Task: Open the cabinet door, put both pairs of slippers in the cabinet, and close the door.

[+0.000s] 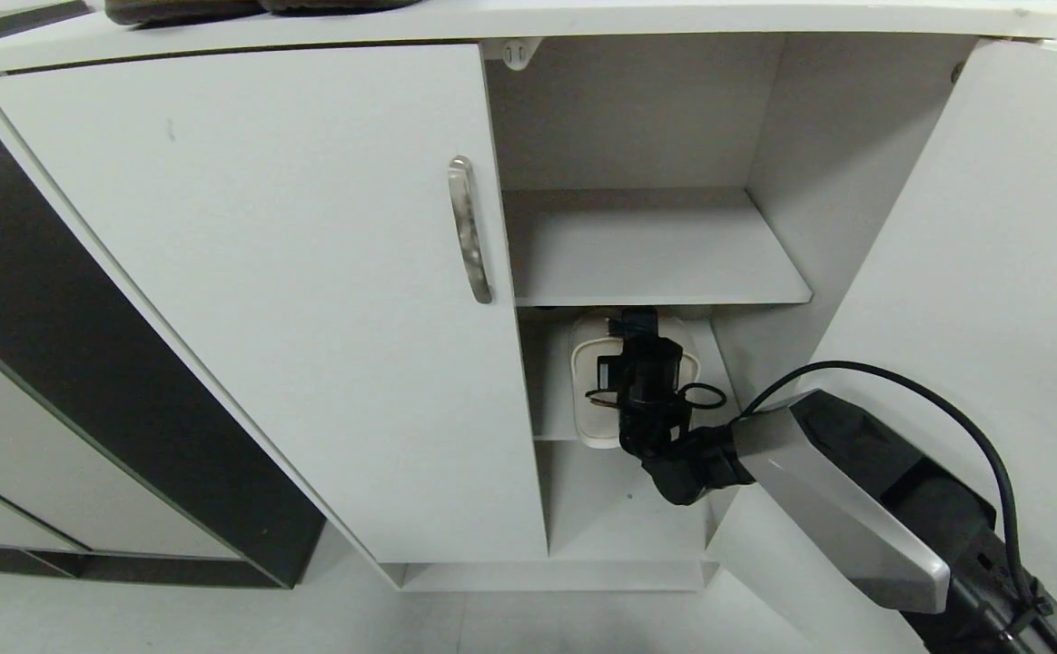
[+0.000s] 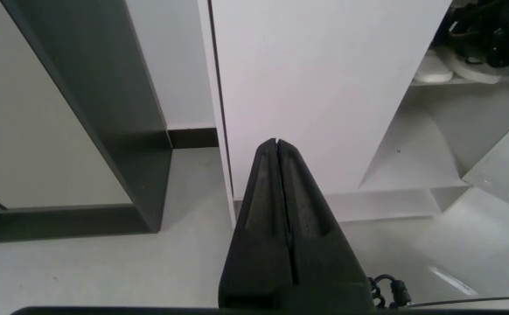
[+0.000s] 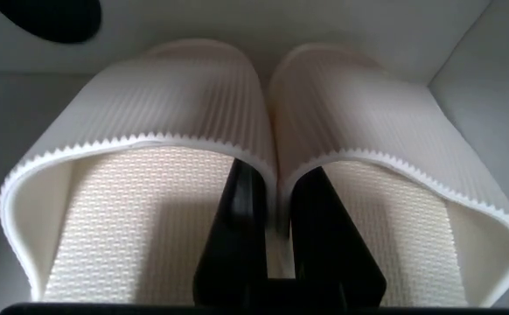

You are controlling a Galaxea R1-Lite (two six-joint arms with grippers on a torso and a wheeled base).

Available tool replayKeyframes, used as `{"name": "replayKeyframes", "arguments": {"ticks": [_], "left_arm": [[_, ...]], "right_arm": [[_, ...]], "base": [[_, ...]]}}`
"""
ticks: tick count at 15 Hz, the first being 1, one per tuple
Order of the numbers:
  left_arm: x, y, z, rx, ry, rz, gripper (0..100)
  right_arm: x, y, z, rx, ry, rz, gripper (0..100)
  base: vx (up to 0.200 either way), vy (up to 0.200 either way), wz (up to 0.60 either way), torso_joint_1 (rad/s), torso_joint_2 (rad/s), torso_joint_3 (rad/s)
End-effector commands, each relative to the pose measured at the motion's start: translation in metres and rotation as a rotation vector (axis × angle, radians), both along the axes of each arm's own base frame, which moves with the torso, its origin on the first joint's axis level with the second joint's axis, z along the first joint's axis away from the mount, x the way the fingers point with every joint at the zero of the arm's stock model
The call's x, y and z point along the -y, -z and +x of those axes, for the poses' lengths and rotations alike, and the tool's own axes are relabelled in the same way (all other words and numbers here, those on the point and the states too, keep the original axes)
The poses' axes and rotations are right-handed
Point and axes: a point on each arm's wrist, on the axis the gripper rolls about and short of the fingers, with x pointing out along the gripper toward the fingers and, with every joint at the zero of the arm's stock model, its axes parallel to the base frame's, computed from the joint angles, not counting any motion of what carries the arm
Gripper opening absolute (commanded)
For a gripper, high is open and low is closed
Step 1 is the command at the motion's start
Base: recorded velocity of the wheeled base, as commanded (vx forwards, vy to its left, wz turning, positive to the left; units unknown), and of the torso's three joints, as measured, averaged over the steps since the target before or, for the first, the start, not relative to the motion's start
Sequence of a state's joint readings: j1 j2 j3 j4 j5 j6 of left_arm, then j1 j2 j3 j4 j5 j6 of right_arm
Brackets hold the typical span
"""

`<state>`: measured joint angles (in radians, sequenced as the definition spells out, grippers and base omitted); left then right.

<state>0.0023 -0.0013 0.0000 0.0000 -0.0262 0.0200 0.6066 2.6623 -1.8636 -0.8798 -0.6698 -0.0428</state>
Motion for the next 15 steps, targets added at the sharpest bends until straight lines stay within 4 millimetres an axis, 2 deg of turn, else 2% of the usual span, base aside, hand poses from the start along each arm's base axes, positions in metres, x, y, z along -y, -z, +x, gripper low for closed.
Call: {"name": "replayKeyframes", "arguments": {"ticks": [1,2,6,8,10,11,15], "left_arm": [[0.000,0.000,0.000,-0.001,-0.001,0.000,0],[0.000,0.000,0.000,-0.001,-0.002,0.000,0],[0.000,0.000,0.000,-0.001,-0.001,0.000,0],[0.000,0.000,0.000,-0.001,-0.001,0.000,0],[0.000,0.000,0.000,-0.001,-0.001,0.000,0],[0.000,0.000,0.000,-0.001,-0.001,0.000,0],[0.000,0.000,0.000,-0.001,-0.001,0.000,0]], "right_arm": [[0.001,0.004,0.002,-0.004,0.004,-0.003,0],[0.002,0.004,0.002,-0.004,0.006,-0.003,100],[0.002,0.005,0.002,-0.007,0.007,-0.005,100],[0.004,0.000,-0.005,-0.019,0.004,-0.013,100],[0.003,-0.011,-0.021,-0.013,-0.011,-0.008,100],[0.002,-0.016,-0.038,-0.018,-0.029,-0.012,100],[0.007,-0.012,-0.097,-0.050,-0.097,-0.038,100]], "base": [[0.000,0.000,0.00,0.000,0.00,0.000],[0.000,0.000,0.00,0.000,0.00,0.000],[0.000,0.000,0.00,0.000,0.00,0.000],[0.000,0.000,0.00,0.000,0.00,0.000],[0.000,0.000,0.00,0.000,0.00,0.000],[0.000,0.000,0.00,0.000,0.00,0.000],[0.000,0.000,0.00,0.000,0.00,0.000]]}}
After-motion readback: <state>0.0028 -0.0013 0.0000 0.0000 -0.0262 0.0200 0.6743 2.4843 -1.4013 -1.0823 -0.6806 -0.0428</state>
